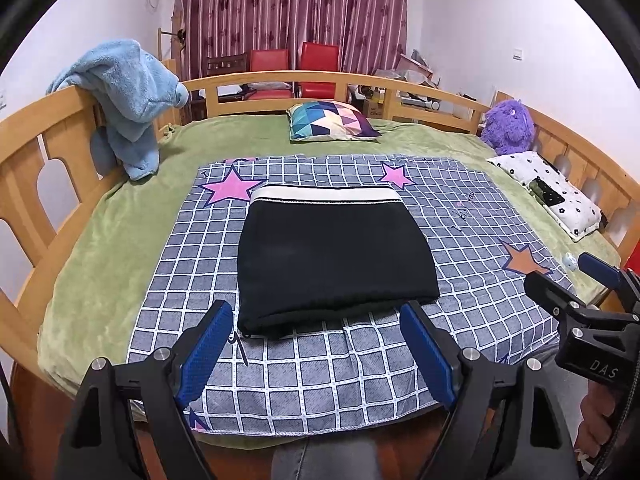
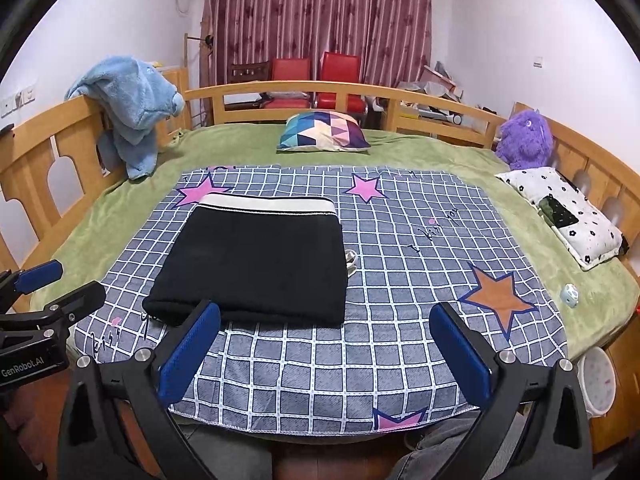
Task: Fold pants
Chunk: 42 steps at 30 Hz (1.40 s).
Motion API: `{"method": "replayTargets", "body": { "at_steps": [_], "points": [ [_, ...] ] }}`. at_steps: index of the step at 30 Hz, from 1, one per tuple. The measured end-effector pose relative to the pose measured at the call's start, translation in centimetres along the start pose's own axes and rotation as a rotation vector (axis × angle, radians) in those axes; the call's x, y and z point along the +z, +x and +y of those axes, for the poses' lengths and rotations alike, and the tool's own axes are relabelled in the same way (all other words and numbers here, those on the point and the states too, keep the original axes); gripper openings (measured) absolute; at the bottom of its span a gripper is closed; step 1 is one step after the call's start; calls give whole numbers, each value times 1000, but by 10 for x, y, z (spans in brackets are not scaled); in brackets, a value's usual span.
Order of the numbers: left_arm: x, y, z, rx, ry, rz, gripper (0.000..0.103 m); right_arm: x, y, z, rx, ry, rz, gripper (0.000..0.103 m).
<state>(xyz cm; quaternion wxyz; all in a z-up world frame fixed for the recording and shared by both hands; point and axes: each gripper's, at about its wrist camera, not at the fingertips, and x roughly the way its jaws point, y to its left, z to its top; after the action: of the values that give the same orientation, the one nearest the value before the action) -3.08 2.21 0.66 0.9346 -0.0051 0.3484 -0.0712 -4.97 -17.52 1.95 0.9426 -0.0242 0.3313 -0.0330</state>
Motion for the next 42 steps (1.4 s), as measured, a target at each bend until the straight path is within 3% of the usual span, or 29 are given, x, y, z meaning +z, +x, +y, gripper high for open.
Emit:
{"method": "replayTargets", "body": {
  "at_steps": [30, 37, 42],
  "points": [
    [-2, -4, -3, 3, -14, 1, 85, -2, -2, -1, -20, 21, 23, 102],
    [-2, -12, 11, -13, -56, 8, 85, 9, -4, -4, 37, 44, 43, 102],
    [-8, -16, 23, 22, -64, 12, 85, 18, 0, 1, 41, 25, 49, 102]
  ]
}}
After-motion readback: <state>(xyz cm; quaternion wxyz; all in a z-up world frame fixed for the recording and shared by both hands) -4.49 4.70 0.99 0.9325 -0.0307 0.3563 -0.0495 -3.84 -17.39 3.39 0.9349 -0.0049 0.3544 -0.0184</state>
